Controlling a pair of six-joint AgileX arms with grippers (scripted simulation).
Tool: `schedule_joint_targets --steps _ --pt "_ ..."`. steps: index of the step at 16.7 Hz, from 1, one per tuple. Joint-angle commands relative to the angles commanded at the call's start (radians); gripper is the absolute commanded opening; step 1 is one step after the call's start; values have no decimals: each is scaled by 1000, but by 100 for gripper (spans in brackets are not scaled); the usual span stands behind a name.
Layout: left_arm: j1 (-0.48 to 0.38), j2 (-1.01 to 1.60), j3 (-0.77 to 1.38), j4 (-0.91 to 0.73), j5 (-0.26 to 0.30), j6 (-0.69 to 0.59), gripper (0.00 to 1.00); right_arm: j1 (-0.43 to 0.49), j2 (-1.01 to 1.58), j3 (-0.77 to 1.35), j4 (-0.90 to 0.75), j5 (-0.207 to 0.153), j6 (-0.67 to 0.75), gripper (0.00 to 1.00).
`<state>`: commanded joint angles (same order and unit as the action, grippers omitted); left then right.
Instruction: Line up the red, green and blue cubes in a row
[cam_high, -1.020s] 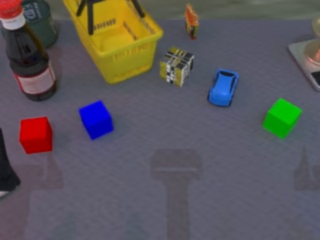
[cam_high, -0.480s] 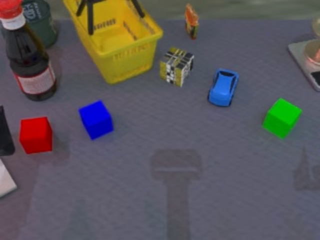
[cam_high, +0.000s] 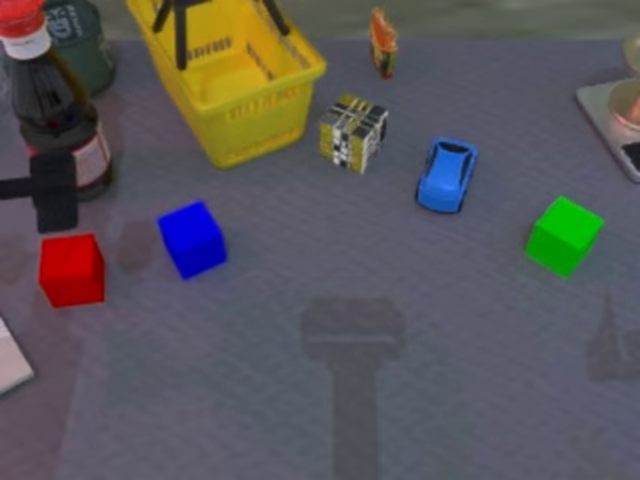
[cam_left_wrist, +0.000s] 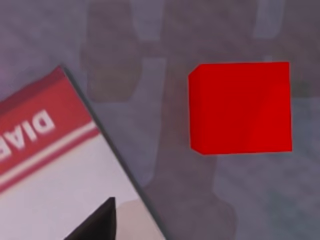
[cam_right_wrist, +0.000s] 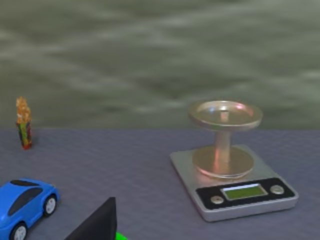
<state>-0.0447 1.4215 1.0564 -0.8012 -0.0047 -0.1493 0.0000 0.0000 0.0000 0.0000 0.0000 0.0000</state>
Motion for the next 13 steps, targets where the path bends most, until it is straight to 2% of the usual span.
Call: schedule_joint_targets --steps 7,13 --pt "-16 458 373 -265 3 -54 100 0 0 0 0 0 0 100" --pt "-19 541 445 -308 6 -64 100 0 0 0 0 0 0 100"
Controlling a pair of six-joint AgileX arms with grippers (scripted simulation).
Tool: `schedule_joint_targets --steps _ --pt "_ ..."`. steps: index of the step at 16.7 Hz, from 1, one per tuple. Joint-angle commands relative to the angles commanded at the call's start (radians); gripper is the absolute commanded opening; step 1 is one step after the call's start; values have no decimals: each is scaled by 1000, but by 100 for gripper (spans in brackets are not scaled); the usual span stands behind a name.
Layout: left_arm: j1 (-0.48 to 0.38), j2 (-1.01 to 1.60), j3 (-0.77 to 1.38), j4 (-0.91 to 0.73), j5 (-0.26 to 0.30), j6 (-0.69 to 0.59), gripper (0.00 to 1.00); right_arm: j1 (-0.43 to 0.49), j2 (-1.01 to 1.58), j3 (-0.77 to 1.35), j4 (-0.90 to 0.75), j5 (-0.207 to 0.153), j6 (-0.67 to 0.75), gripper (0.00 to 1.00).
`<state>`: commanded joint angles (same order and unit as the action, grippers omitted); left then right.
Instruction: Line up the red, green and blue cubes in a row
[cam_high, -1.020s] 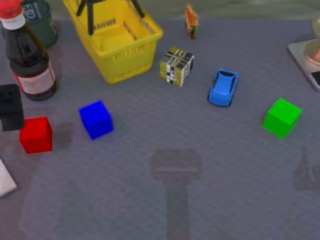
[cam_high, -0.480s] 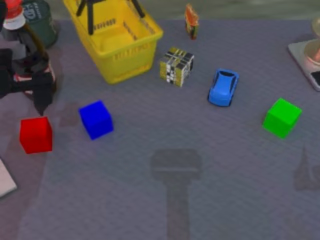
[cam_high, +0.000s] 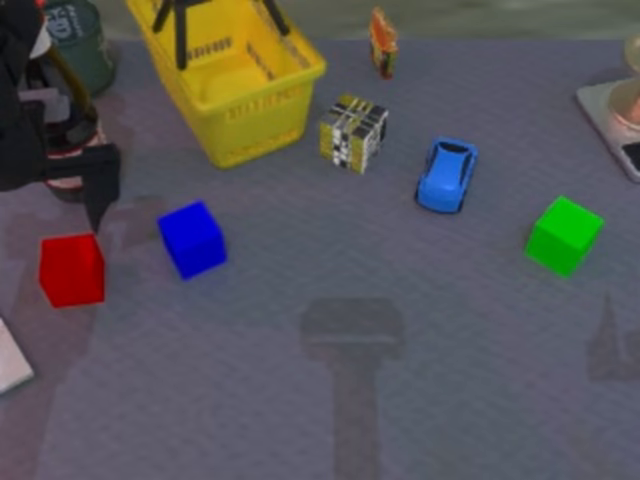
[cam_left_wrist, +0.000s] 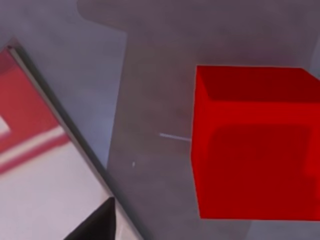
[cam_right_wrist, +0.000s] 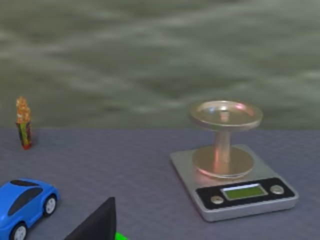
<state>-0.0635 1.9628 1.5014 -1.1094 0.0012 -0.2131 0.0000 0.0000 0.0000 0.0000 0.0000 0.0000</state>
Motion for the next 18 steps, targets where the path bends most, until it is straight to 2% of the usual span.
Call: schedule_joint_targets --steps 5,12,17,18 --pt "4 14 -30 41 0 3 100 0 0 0 0 0 0 100" --pt "2 119 -182 303 1 4 100 0 0 0 0 0 0 100" --pt "2 128 -194 321 1 4 100 0 0 0 0 0 0 100" --pt "2 128 -194 321 1 4 92 0 0 0 0 0 0 100"
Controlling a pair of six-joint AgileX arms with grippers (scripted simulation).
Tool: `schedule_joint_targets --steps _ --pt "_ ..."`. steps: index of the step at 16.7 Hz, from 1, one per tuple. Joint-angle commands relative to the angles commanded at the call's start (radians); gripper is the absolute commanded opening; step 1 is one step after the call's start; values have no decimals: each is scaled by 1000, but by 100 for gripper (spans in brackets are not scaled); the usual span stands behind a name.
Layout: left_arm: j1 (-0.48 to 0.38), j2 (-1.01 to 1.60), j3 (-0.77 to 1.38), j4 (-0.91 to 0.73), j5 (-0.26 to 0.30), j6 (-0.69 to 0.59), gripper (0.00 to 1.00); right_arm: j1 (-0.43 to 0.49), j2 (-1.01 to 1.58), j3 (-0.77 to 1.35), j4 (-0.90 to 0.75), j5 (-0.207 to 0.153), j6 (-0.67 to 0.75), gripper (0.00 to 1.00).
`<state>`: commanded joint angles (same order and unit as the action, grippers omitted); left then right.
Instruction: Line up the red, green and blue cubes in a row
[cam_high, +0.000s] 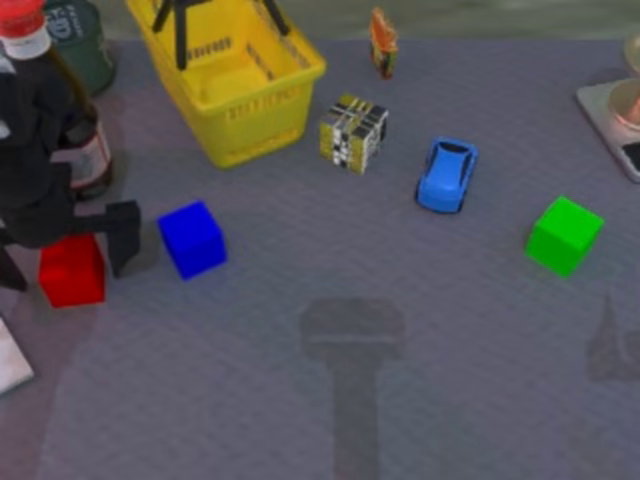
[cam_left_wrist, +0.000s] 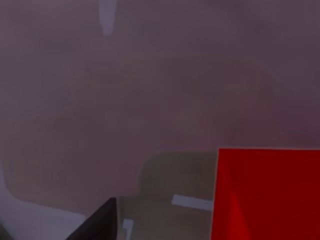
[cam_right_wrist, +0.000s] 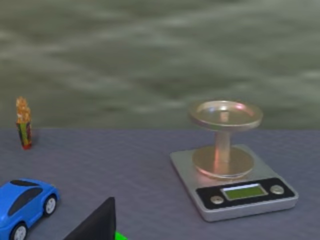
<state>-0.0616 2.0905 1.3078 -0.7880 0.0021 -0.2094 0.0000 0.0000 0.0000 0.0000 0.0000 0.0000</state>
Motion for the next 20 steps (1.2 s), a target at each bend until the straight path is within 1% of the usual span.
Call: schedule_joint_targets --steps 12,13,20 --pt "0 0 0 0 0 0 2 0 0 0 0 0 0 100" --pt "0 0 0 0 0 0 0 0 0 0 0 0 0 100" --pt "0 0 0 0 0 0 0 0 0 0 0 0 0 100"
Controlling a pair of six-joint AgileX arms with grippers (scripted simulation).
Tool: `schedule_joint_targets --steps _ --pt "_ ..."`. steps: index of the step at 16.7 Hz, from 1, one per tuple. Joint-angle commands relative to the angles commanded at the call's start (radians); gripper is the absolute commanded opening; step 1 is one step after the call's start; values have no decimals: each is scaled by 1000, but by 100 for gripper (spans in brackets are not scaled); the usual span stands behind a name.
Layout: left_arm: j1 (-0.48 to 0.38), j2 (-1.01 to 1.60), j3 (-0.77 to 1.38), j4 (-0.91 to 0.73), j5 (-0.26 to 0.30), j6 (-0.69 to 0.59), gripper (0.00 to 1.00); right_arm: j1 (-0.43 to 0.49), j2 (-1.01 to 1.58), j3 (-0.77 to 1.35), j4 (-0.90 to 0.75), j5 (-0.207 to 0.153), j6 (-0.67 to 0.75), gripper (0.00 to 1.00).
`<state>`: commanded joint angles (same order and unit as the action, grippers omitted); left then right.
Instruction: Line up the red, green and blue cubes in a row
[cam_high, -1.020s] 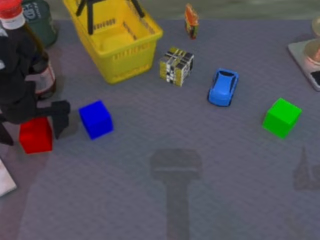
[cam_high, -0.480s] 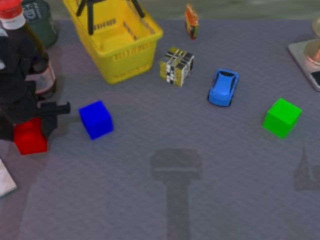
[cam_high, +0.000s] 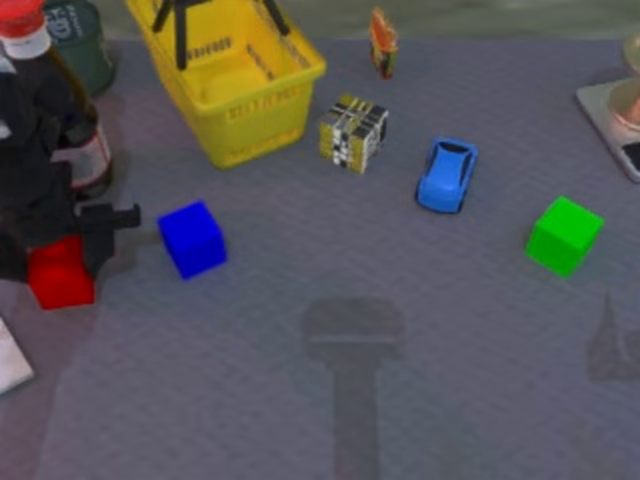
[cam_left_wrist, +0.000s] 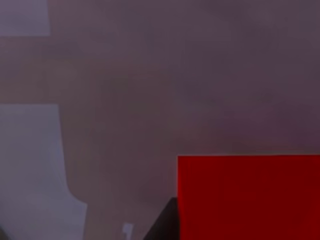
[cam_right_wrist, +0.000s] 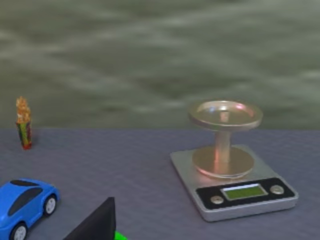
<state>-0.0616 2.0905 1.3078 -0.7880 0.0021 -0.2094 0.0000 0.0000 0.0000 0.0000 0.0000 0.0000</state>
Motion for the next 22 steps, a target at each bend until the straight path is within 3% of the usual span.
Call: schedule_joint_targets --steps 10,16,19,22 --pt "19 -117 150 -249 -6 0 0 0 0 0 0 0 0 100" --pt "12 -121 158 -260 -6 0 0 0 0 0 0 0 0 100" --pt "-57 -117 173 -273 -7 -49 0 0 0 0 0 0 0 100" --pt "-194 -113 195 -297 -7 -145 0 0 0 0 0 0 0 100"
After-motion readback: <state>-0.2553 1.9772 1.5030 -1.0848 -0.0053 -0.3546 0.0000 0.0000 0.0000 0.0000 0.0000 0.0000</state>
